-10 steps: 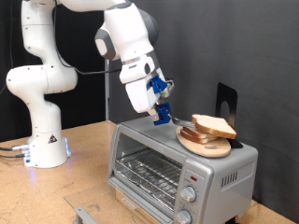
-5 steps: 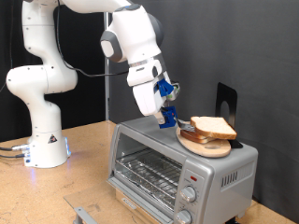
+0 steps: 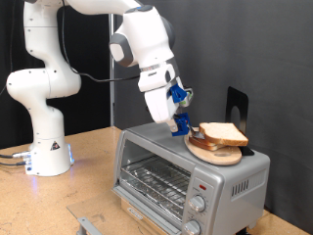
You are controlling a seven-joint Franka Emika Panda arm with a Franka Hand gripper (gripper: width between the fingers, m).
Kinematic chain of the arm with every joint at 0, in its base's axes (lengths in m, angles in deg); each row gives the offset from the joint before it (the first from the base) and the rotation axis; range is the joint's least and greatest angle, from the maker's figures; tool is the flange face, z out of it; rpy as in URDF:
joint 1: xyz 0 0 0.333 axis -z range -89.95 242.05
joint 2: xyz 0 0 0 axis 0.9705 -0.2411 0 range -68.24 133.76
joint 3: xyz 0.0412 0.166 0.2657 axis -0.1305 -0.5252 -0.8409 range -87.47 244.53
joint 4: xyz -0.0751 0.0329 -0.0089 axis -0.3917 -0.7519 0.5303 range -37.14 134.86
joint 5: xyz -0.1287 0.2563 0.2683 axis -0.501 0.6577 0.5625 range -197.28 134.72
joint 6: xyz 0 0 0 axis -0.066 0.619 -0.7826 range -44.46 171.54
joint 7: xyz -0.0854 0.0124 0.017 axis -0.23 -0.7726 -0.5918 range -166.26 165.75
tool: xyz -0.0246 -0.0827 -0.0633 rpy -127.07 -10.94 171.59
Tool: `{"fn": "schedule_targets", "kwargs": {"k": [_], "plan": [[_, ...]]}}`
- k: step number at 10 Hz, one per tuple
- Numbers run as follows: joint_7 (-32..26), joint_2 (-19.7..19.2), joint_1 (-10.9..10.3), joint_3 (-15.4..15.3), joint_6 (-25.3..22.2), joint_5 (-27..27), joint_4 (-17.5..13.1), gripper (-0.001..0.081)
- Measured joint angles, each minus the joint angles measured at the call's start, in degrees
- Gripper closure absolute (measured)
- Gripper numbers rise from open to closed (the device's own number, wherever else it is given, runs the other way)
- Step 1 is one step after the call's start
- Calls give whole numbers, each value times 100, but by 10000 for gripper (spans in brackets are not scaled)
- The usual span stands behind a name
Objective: Make a piece of toast with the oven
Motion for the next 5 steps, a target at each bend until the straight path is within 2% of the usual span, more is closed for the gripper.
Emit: {"fn": "schedule_targets", "kwargs": {"k": [3,5], "plan": [[-73,-68,-42,-116,253,138,0,441],[-518,-54,-55,-139,447,638,60,441]]}}
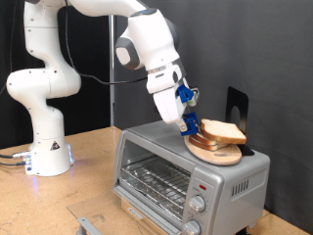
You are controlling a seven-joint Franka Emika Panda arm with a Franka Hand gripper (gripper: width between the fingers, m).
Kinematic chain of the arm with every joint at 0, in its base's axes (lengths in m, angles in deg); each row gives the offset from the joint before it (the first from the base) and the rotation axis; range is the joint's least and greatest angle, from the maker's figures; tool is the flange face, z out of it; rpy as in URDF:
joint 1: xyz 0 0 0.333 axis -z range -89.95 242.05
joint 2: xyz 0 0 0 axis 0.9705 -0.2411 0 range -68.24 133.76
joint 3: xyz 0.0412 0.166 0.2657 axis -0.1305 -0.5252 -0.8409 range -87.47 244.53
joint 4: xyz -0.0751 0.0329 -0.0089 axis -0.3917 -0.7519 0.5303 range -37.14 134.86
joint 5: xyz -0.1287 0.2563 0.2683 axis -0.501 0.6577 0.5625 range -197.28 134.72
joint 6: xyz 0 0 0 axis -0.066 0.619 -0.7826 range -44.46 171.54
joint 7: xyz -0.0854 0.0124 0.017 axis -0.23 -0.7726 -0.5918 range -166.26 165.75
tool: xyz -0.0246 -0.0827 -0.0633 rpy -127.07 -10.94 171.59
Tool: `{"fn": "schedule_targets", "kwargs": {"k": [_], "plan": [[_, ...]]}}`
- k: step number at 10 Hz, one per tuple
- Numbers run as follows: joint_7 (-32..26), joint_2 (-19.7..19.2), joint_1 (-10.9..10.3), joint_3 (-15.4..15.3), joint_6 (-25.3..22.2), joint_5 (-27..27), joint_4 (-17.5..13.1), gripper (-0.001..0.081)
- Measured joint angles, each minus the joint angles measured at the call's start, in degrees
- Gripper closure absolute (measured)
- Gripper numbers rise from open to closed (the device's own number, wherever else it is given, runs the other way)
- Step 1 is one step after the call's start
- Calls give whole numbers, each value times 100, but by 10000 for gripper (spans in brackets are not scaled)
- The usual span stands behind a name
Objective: Make a piece of toast with the oven
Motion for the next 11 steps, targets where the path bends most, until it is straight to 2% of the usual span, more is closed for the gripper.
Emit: {"fn": "schedule_targets", "kwargs": {"k": [3,8,10,11], "plan": [[-941,304,13,81,146,1007,262,441],[-1322,981,83,478,-576,1222,604,441],[-1577,1184,75,622,-745,1340,713,441],[-1563,1168,75,618,-745,1336,713,441]]}}
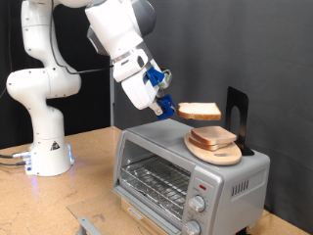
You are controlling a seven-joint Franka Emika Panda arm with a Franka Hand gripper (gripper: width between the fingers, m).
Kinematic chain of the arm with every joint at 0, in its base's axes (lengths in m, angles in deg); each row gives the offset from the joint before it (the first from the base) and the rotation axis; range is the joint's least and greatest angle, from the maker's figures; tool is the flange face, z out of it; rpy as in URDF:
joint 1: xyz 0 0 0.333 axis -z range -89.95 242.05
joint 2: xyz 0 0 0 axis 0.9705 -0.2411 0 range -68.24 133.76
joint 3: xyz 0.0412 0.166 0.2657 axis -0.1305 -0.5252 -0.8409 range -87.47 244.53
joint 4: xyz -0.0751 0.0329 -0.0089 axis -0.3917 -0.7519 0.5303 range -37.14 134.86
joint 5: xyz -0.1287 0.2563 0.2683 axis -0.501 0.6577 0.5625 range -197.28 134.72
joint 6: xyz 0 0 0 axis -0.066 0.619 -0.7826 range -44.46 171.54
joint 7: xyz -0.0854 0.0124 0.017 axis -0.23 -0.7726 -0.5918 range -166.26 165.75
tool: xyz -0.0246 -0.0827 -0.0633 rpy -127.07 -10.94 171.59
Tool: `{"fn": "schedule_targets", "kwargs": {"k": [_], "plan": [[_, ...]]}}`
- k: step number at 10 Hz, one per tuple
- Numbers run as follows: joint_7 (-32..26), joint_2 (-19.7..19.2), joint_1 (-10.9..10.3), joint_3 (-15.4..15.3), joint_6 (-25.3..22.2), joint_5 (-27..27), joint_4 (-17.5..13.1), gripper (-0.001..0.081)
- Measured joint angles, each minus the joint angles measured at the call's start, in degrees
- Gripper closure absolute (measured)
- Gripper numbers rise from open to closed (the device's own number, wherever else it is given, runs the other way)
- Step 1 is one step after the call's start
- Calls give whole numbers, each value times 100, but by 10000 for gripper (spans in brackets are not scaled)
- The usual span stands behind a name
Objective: Make a piece of toast with the oven
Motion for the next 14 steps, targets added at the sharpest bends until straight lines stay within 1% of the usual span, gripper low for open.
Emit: {"fn": "schedule_targets", "kwargs": {"k": [1,2,3,5,6,8,10,11,12,14], "plan": [[-53,-5,1,27,-99,16,5,441],[-296,28,2,134,-364,122,17,441],[-662,125,17,326,-694,232,64,441],[-1245,375,103,697,-1182,215,243,441],[-1504,470,188,821,-1241,61,348,441],[-2227,585,369,1061,-1238,-246,554,441],[-3019,612,529,1374,-1238,-327,675,441],[-3299,612,608,1541,-1290,-329,694,441],[-3483,614,691,1700,-1380,-331,693,441],[-3588,614,832,1914,-1561,-414,664,441]]}}
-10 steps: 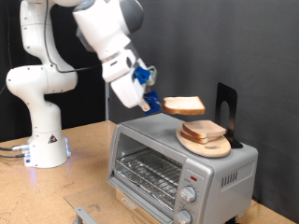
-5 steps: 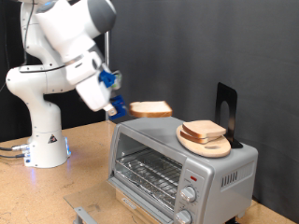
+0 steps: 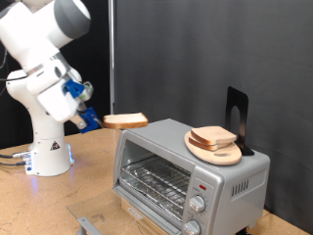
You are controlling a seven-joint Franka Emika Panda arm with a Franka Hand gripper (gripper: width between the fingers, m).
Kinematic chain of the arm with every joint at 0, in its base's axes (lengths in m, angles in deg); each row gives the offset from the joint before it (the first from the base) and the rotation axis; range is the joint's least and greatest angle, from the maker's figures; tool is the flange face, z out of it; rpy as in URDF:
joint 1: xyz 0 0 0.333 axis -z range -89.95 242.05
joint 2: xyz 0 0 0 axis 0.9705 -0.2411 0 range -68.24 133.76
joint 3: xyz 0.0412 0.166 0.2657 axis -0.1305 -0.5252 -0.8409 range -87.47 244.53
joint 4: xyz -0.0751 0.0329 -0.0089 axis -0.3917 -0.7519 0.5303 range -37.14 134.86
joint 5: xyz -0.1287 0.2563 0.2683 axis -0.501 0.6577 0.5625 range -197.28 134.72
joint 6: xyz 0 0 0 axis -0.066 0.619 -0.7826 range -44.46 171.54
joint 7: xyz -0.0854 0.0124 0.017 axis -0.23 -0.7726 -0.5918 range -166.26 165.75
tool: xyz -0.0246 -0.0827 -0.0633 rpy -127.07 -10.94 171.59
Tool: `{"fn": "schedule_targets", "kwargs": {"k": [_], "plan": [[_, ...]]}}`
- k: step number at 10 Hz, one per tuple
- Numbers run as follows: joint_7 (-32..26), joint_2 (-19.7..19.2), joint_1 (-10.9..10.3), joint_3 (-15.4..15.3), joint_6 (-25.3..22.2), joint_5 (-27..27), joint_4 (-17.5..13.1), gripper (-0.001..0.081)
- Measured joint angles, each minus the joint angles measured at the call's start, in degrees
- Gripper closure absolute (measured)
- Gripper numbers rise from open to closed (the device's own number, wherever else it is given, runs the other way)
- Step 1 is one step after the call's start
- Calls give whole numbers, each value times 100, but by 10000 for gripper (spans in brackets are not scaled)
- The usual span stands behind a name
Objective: Make a piece of toast with the oven
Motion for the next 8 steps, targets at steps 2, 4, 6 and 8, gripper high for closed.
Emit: {"fn": "schedule_targets", "kwargs": {"k": [2,4,6,8], "plan": [[0,-5,99,137,-61,-22,-11,441],[3,-14,109,153,-84,-22,-4,441],[-313,-55,109,153,148,-36,70,441],[-484,-278,109,143,622,-287,160,441]]}}
